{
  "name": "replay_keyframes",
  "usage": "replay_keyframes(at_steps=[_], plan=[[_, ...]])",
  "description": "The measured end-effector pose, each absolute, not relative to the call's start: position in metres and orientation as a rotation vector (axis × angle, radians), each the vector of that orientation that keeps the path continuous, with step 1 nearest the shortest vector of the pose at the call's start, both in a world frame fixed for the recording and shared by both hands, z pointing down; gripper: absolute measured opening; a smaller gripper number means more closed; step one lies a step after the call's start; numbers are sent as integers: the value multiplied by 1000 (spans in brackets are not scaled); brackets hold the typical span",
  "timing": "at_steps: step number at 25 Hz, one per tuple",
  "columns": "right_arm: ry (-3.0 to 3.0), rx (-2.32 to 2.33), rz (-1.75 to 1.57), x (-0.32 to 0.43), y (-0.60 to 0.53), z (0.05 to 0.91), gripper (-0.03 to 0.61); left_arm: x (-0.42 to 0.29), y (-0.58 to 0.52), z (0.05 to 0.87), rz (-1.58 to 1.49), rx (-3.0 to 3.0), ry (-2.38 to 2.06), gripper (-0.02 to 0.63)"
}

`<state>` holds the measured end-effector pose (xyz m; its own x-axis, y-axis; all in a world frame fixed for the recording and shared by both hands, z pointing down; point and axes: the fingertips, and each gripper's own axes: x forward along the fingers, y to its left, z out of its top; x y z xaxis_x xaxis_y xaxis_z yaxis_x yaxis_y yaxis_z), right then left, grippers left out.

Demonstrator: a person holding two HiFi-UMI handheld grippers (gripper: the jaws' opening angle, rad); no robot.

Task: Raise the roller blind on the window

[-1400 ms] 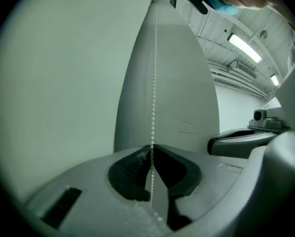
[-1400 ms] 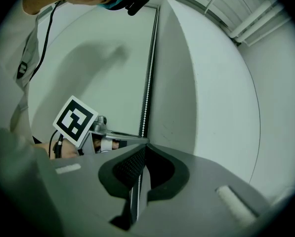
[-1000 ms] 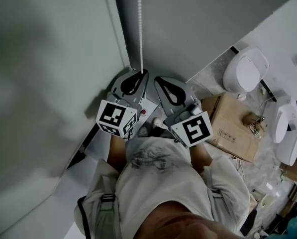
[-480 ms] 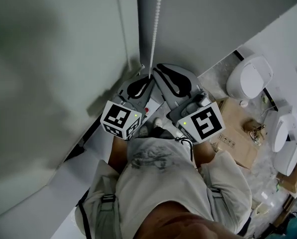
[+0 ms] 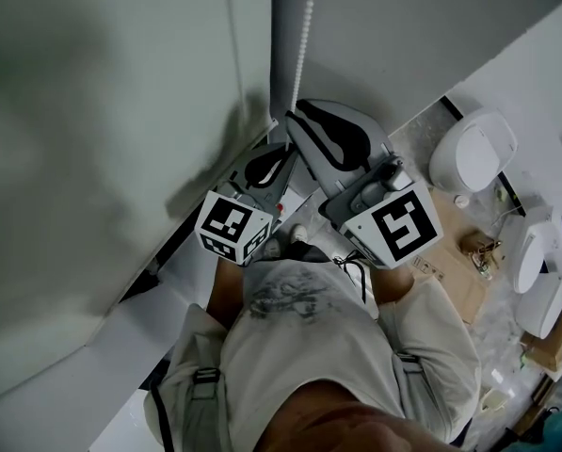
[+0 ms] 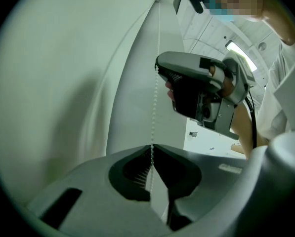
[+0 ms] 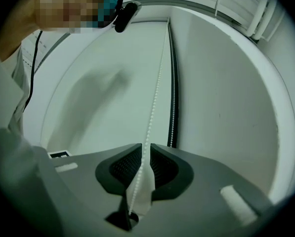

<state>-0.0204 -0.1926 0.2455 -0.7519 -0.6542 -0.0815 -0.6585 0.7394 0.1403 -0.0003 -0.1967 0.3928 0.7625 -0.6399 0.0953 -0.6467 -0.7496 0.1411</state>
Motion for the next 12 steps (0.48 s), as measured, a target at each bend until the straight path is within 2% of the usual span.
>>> replay_keyframes(at_steps=[5, 8, 12], plan=[[2925, -1079, 284, -29, -192, 243, 61, -4, -188, 398, 54, 2794, -1022, 23], [2923, -1070, 274, -28, -192, 242, 18, -2, -186, 398, 43, 2796, -1014, 23], [2902, -1073, 252, -25, -191, 237, 12, 0, -188, 393, 34, 2789, -1001, 22]])
